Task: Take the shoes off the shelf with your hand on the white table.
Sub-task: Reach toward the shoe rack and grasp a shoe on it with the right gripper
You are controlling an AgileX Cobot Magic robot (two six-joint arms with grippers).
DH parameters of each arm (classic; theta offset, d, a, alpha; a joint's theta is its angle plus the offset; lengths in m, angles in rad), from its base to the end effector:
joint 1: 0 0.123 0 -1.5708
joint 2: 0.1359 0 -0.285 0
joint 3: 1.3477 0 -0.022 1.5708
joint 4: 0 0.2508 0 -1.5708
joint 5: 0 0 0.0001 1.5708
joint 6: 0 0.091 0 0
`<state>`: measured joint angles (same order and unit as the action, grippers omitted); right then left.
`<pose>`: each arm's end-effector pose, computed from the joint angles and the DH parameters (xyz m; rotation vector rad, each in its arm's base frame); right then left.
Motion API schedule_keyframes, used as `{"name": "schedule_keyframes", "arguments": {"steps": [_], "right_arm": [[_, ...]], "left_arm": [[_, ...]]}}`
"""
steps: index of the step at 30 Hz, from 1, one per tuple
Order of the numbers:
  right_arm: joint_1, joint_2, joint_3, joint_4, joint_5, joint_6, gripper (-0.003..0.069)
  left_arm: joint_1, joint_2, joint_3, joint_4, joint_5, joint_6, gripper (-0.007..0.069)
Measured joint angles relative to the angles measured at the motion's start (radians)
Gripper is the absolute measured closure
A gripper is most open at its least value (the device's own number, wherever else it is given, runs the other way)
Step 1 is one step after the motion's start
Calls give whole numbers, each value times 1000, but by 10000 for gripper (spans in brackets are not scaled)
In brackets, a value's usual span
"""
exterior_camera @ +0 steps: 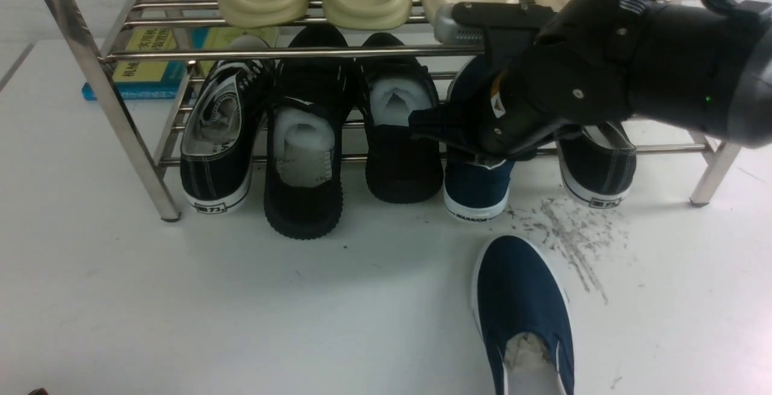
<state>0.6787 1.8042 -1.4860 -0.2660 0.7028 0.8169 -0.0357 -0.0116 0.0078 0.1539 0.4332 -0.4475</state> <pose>0.3262 0.2432 0.2816 -0.0109 2.4999 0.3394 0.0508 0.0041 0.1729 -0.3022 1.8874 -0.1707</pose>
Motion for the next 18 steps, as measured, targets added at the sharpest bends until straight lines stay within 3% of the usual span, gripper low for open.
{"name": "schedule_keyframes", "arguments": {"steps": [14,18], "right_arm": [[-6,82,-8,-113,-59,1,323],[-14,89,-8,-104,-65,3,437]], "left_arm": [[0,0,0,0,0,0,385],[0,0,0,0,0,0,385]]}}
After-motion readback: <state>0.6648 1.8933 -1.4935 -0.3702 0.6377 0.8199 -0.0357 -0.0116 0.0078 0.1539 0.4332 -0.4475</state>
